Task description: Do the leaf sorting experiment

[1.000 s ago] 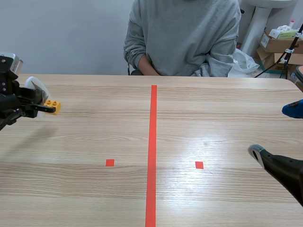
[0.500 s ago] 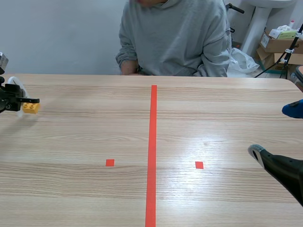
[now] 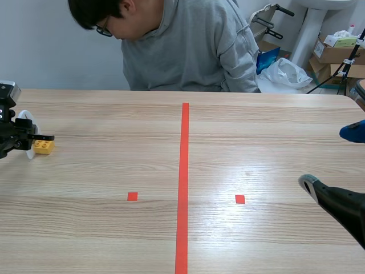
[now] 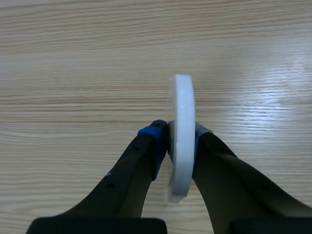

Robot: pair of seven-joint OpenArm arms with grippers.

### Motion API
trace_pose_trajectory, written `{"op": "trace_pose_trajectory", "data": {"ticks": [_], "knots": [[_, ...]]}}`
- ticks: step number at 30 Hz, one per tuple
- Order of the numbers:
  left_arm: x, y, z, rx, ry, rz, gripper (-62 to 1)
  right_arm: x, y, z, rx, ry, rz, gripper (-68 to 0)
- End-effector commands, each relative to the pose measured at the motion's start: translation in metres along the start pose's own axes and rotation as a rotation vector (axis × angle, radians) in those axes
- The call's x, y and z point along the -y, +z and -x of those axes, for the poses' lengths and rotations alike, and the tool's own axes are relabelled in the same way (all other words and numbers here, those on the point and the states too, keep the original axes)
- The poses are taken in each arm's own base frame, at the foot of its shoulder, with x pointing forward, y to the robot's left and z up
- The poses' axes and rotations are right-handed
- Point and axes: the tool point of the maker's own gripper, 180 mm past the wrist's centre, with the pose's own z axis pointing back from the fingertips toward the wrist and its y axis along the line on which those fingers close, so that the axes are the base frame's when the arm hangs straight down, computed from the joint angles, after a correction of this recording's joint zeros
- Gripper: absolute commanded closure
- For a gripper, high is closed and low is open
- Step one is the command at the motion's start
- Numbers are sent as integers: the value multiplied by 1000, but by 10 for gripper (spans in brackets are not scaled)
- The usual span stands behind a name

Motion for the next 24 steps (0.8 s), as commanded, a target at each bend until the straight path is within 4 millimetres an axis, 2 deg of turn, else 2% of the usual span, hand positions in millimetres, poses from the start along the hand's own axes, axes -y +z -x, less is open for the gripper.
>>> {"op": "trace_pose_trajectory", "data": {"ticks": [1, 7, 9, 11, 14, 15, 17, 24], "knots": [[-1, 0, -11, 33, -13, -2, -40, 3, 0, -9, 34, 3, 8, -591], [4, 3, 5, 24, -17, 7, -43, 3, 0, -9, 34, 3, 8, -591], [4, 4, 5, 29, -18, 7, -94, 3, 0, -9, 34, 3, 8, -591], [4, 4, 4, 37, -17, 7, -232, 3, 0, -9, 34, 3, 8, -591], [3, 4, 0, 51, -19, -2, -494, 3, 0, -9, 34, 3, 8, -591], [1, 4, -1, 56, -20, -11, -547, 3, 0, -9, 34, 3, 8, -591], [-2, 5, -7, 78, -25, -17, -611, 3, 0, -9, 33, 3, 8, -591], [-19, 19, -23, 114, -68, -25, -623, 3, 0, -5, 13, 4, 7, -591]]}}
